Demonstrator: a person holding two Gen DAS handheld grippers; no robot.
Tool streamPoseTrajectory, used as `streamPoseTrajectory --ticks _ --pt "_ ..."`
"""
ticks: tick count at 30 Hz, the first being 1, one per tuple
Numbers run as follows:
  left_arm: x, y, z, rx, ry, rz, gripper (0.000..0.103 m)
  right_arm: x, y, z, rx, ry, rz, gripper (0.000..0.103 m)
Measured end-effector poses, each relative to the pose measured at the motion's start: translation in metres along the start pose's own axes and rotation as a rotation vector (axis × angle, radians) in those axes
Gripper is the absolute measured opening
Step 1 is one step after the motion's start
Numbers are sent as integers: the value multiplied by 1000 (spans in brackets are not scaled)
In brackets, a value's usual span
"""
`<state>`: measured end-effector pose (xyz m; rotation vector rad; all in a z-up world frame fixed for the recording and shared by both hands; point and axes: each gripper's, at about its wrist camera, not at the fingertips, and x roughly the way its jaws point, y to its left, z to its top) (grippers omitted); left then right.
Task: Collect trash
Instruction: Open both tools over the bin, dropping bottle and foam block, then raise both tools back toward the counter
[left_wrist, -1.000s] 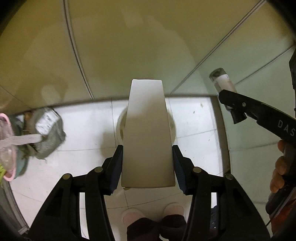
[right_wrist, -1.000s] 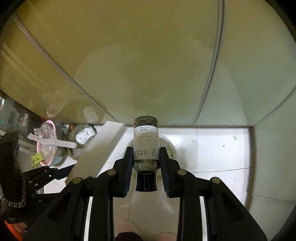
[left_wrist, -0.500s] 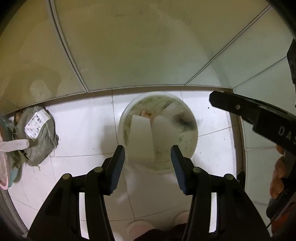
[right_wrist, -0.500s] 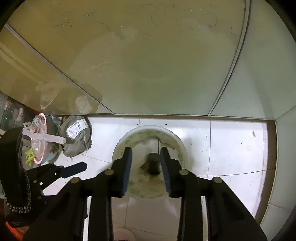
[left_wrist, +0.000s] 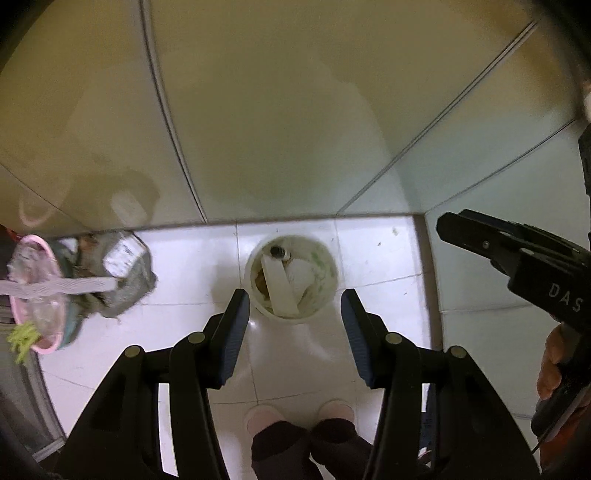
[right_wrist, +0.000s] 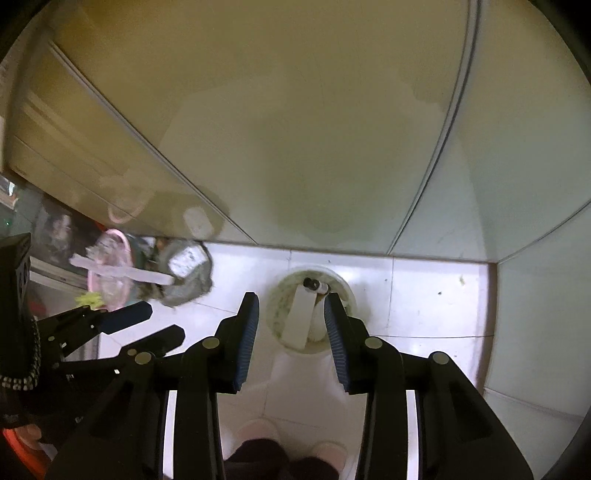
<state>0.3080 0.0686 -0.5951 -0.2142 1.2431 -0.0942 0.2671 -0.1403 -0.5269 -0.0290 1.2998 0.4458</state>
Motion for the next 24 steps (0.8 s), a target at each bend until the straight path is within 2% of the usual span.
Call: streamPoseTrajectory --ticks 5,11,18,24 --pt "-118 -22 24 40 -106 46 50 -110 30 29 -34 -71 -8 34" --pt "-264 -42 52 45 -263 26 50 -237 75 57 -85 -220 -28 34" --pt "-399 -68 69 76 -465 4 50 -359 116 67 -95 -431 -54 34" --pt "-483 -68 68 103 -637 0 55 -428 143 64 -77 -597 -92 34"
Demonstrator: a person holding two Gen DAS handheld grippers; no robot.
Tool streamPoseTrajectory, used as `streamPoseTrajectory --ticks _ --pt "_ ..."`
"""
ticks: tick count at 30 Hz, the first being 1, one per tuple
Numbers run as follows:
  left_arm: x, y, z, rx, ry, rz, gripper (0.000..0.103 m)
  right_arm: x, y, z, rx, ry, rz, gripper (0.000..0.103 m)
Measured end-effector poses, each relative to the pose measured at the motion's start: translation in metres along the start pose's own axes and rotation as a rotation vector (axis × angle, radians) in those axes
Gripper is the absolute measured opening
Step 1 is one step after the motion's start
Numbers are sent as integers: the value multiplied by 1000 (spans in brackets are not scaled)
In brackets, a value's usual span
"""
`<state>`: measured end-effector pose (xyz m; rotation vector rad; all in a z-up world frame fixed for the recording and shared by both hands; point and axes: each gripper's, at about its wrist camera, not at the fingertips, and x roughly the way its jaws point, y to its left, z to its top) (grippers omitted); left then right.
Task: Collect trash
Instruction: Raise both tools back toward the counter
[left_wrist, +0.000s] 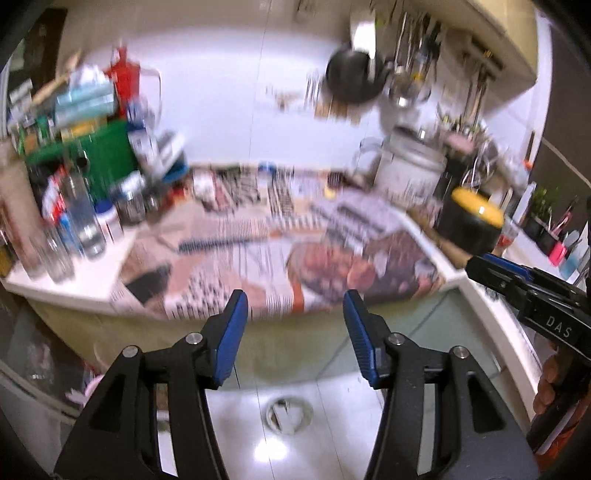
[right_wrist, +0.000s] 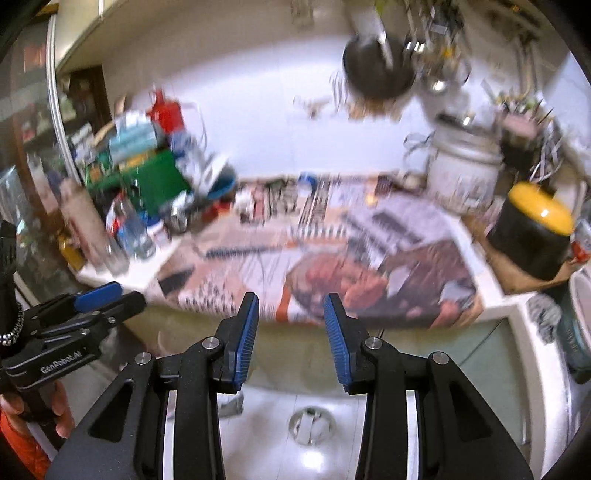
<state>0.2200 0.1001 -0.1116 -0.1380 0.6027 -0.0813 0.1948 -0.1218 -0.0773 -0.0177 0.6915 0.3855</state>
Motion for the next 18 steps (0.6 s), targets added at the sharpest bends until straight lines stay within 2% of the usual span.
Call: streamPoseTrajectory --ticks 2,4,7,9,10,12,18 --pt "-15 -1 10 1 -40 -6 59 -13 3 10 2 -44 -14 34" --pt "-27 1 19 5 -74 -2 63 -25 4 18 6 -88 -33 47" --pt "-36 4 34 3 -115 16 77 -34 3 30 9 -150 -74 61" --pt "-36 6 42 -7 -135 18 92 -35 2 37 9 -177 -96 68" --pt "-34 8 47 -14 -148 23 94 -35 0 40 10 -187 -103 76" --pt "-29 10 55 -24 -164 36 96 -29 -5 47 14 -215 -121 86" --pt "12 14 84 -53 -179 91 96 4 -25 76 -15 -243 -96 88"
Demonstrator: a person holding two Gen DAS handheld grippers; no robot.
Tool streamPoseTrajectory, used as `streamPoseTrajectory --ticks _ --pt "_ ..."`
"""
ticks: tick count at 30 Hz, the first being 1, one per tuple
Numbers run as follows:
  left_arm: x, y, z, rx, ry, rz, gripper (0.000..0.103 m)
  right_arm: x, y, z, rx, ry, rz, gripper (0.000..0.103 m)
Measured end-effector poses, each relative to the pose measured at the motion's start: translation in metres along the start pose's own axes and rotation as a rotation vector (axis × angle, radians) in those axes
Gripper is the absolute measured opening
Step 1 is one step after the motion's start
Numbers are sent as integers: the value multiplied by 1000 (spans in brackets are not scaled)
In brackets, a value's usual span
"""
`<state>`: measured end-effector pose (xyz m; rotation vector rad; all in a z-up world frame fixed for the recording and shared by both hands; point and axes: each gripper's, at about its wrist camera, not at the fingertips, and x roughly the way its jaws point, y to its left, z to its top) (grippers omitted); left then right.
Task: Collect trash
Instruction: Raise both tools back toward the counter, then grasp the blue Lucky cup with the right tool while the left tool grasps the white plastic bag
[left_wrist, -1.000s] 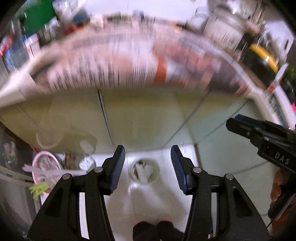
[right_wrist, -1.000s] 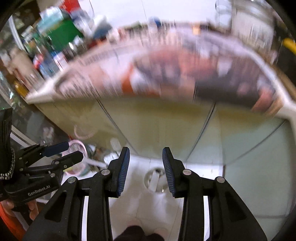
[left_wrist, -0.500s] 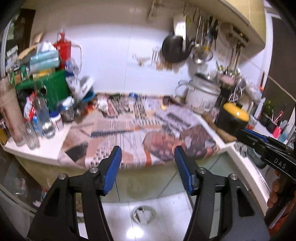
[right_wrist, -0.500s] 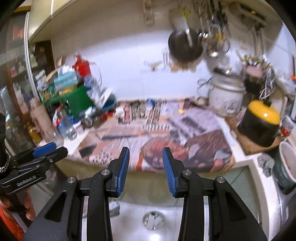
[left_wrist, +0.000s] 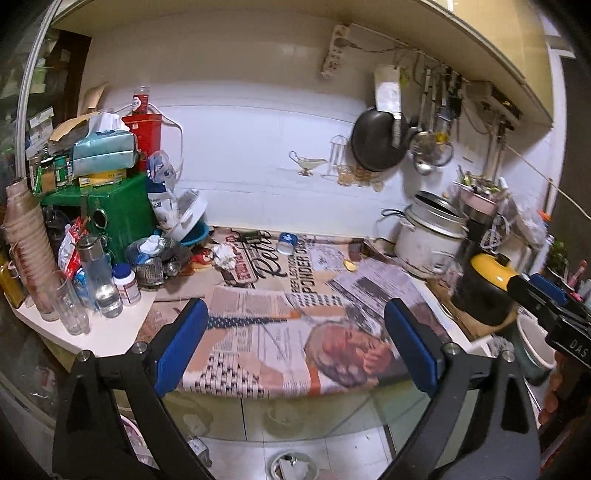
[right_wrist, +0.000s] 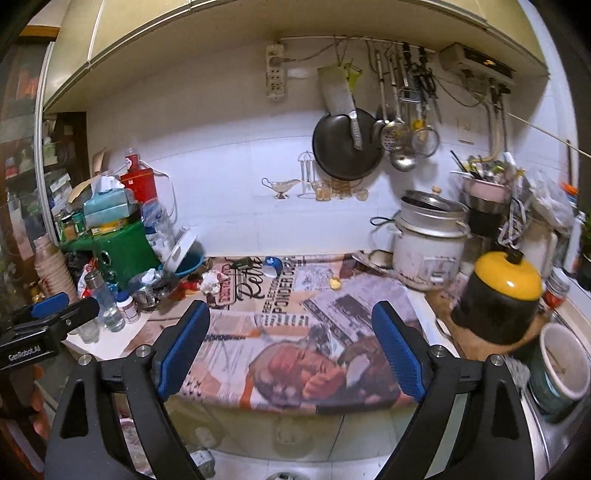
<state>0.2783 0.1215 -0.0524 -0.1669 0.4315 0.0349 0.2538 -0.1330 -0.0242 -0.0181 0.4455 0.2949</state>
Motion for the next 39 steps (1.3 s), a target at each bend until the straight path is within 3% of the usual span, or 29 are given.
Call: streamPoseTrajectory --ticks 10,22,29,39 --pt "107 -11 45 -106 37 160 96 90 -42 42 -82 44 133 88" --pt "218 11 51 -181 169 290 96 198 -69 50 -96 180 223 88" --pt "300 63 53 -173 247 292 96 267 -56 47 -57 269 207 88" --pt "460 153 57 -117 426 198 96 401 -8 41 30 405 125 88"
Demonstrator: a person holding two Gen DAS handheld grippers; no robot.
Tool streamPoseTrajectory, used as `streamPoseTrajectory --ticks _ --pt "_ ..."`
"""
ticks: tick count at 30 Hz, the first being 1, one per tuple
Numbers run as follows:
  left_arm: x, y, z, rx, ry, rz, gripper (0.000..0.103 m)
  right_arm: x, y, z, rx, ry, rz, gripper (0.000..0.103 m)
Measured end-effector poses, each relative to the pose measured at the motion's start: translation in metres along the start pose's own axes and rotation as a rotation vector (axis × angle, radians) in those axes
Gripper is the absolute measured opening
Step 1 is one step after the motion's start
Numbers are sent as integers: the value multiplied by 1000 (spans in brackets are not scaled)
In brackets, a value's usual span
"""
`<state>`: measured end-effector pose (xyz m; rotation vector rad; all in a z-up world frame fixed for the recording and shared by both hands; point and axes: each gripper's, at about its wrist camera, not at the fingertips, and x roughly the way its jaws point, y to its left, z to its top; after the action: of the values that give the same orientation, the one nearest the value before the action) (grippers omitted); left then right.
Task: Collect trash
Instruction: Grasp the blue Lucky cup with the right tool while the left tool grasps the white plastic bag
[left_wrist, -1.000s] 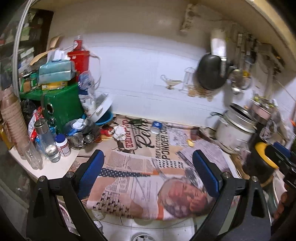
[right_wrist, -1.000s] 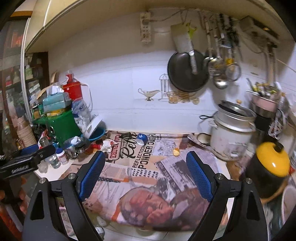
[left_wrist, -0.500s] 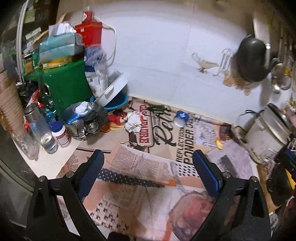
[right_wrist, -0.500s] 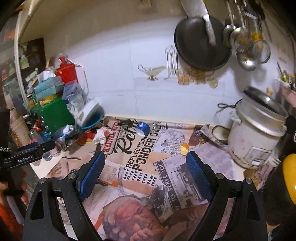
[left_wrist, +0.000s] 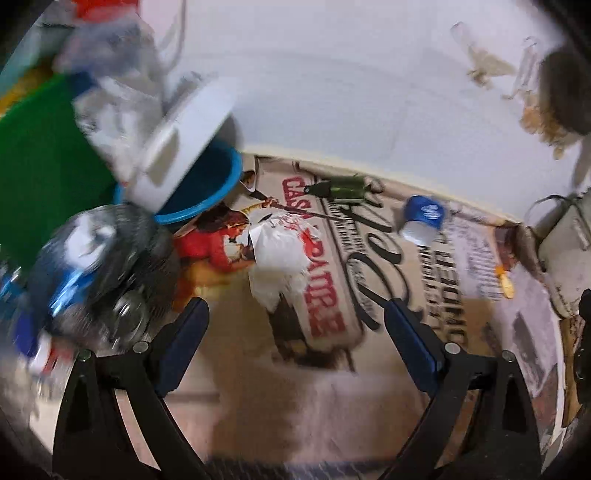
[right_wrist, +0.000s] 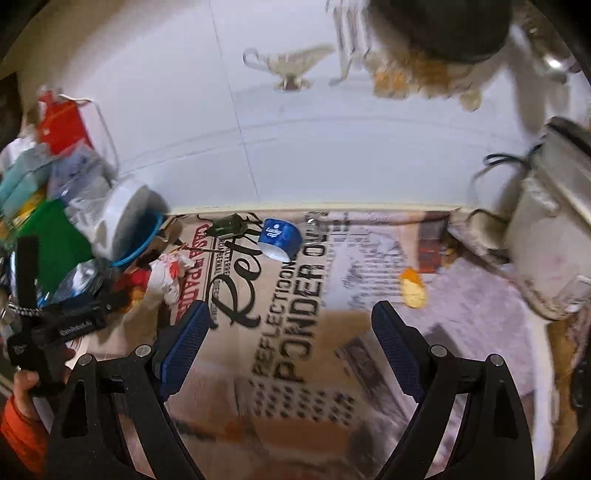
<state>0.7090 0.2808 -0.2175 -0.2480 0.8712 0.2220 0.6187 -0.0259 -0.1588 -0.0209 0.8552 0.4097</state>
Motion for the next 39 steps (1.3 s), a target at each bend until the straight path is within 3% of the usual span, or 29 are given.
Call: streamPoseTrajectory --ticks 8,13,17,20,22,24,31,39 --pt "80 19 24 5 59 -39 89 108 19 41 46 48 1 88" --pt "103 18 25 17 75 -61 82 169 22 57 73 93 -43 87" --pt "116 16 23 34 79 -70 71 204 17 64 110 104 -63 87" --pt "120 15 23 53 88 -77 53 219 14 66 141 139 -76 81" --pt "119 14 22 59 91 -81 49 226 14 67 139 154 -62 68" --pt "115 13 21 70 85 -85 35 226 15 67 140 163 -44 64" --pt "82 -2 16 103 40 -77 28 186 18 60 75 154 -5 62" --pt "-2 -37 3 103 -80 -87 28 57 -1 39 37 50 85 62"
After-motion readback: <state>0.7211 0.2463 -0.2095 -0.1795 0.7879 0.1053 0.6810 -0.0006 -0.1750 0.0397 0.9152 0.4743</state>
